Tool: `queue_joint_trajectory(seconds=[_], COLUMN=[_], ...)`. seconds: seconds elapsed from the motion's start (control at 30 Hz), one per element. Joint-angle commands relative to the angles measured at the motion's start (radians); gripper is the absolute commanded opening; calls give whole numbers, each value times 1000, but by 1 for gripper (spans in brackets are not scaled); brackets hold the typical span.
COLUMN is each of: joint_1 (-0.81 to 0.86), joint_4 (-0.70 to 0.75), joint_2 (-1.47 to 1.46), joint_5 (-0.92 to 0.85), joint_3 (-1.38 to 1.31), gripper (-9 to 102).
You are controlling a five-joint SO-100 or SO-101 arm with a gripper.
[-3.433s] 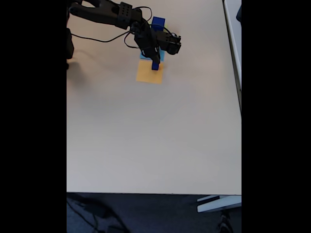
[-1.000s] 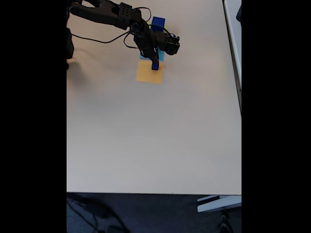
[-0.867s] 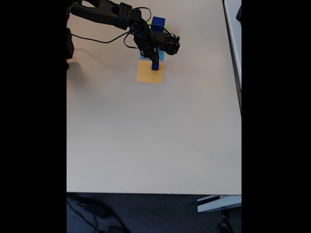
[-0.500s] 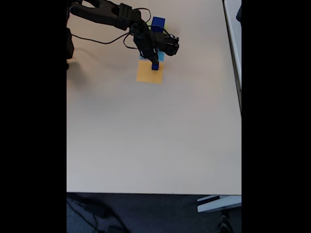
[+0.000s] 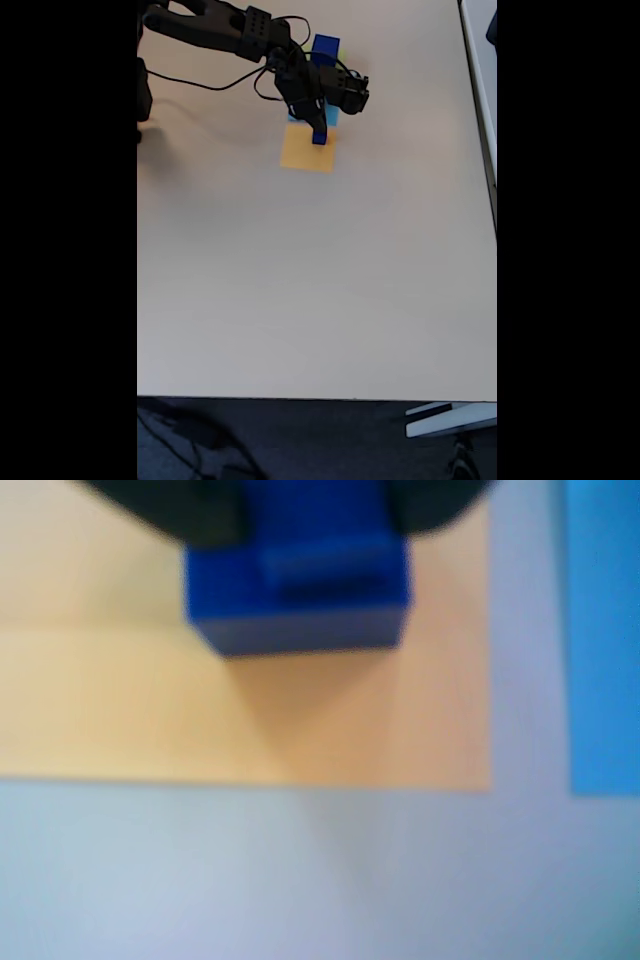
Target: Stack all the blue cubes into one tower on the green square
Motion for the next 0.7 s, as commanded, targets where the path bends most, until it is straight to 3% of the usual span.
queue_joint_trajectory(seconds=[0.0, 0.67], joint_1=[5, -25], joint_4=[-18, 86], joint_2=[77, 77], joint_5=[0, -5], joint_3=[-5, -138], gripper=[6, 9])
